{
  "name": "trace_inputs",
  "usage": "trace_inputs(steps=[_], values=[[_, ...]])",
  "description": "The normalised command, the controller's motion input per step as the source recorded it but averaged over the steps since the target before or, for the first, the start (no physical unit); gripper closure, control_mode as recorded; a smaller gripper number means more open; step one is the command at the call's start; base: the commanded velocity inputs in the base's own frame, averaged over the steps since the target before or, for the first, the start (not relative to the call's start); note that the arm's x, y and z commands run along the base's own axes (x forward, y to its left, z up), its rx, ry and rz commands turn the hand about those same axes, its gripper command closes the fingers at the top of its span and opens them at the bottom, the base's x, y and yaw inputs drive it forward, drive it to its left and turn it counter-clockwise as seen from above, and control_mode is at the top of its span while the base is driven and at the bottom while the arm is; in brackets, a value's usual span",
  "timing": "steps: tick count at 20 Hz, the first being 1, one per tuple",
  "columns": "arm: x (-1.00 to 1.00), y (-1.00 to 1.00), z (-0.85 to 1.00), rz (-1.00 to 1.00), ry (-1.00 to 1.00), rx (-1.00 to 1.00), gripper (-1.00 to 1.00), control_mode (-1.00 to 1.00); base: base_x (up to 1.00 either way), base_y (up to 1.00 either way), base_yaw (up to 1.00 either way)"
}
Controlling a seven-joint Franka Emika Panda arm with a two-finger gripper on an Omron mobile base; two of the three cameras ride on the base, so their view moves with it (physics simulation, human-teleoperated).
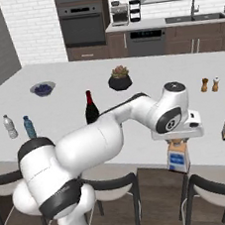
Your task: Move the plastic bottles in the middle to the plastics group, and the glass bottles in the middle to the glass group.
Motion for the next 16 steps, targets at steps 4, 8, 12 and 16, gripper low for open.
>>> trace_inputs(steps=[4, 8, 12, 16], values=[[0.12, -0.69, 0.09, -0.04, 0.05, 0.00, 1.00, -1.00, 0.00, 0.00, 0.00], [0.24, -0.28, 0.00, 0.00, -0.01, 0.00, 1.00, -1.00, 0.00, 0.00, 0.00], [0.19, -0.20, -0.02, 0.00, -0.08, 0.00, 1.00, -1.00, 0.00, 0.00, 0.00], [0.23, -0.06, 0.00, 0.00, -0.03, 0.00, 1.00, -1.00, 0.00, 0.00, 0.00]])
